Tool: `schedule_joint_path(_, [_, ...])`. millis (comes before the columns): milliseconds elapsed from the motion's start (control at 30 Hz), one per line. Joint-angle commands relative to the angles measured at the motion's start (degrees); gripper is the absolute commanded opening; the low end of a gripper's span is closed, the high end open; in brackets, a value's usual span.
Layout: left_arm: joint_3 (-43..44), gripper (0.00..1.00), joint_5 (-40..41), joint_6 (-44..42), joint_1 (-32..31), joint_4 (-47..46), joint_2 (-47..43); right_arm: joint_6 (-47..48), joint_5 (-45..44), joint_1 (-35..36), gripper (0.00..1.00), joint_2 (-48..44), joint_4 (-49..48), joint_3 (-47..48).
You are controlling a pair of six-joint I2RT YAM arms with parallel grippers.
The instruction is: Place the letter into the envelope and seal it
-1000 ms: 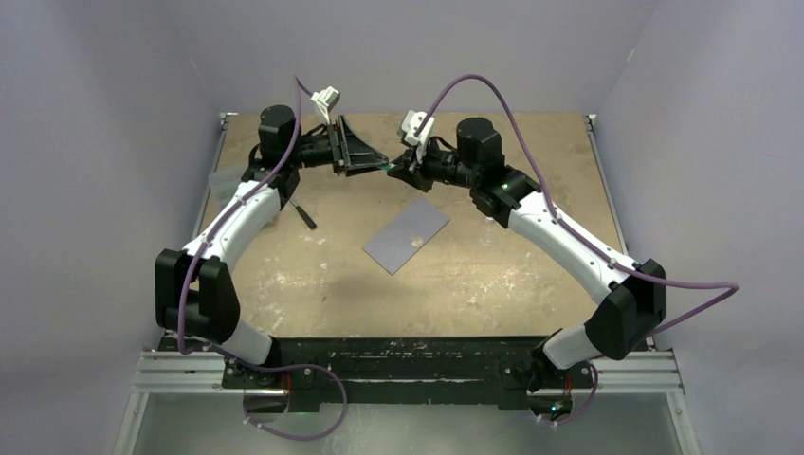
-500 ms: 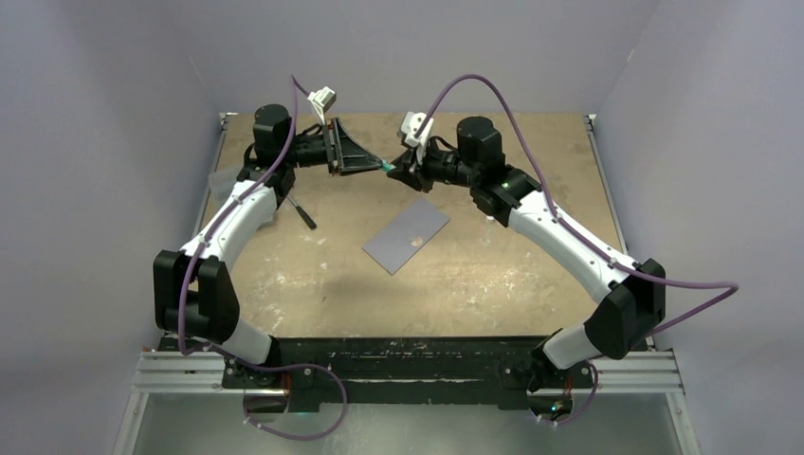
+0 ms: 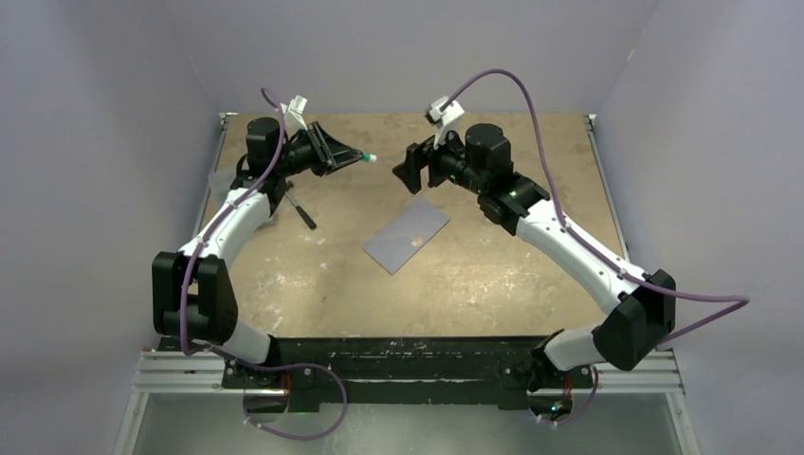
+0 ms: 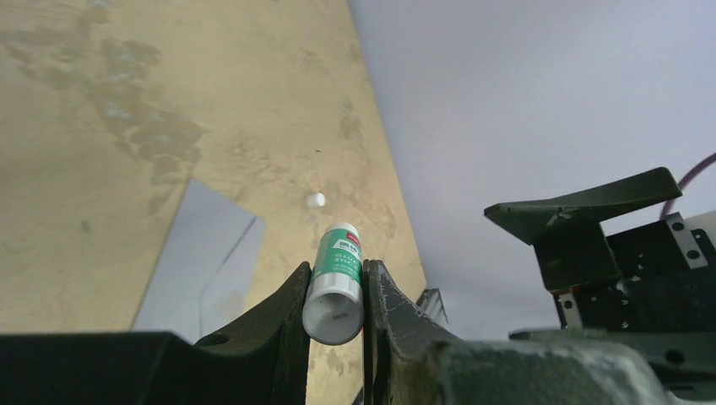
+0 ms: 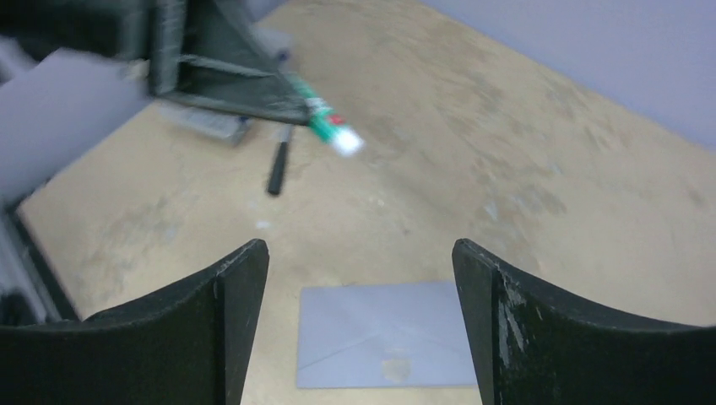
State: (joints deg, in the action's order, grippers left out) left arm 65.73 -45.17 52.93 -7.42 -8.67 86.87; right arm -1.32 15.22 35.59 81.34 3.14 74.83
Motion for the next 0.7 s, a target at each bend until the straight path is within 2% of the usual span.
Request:
schedule_joint_path(0, [-1.53,0.00,7.71,-5.41,0.40,-0.46,-2.87,-20.18,-28.10,-2.91,0.81,2.53,14.14,2.91])
schedule_joint_path(67, [-2.24,0.00,8.25,-6.26,0.44,-0.08,-2.75,-25.71,-33.10,-7.12,0.78,4.71,20.89,2.63])
schedule_joint_path(200, [-4.12,0.00,8.14,-5.67,0.40,-1.77,-2.54,-25.75,-34.57,-12.58,0.77,4.87,18.86,-4.78])
schedule_joint_path(300, [-4.61,0.00,7.41,-5.73,0.40,-1.91,-2.05,-25.25,-36.32,-14.48,0.77,8.14,19.90,-6.34])
schedule_joint_path(667, [-4.80,0.00,5.90,-5.87,0.39,-0.97,-0.03,-25.31,-32.43,-18.91,0.58,17.31,15.44,-9.98])
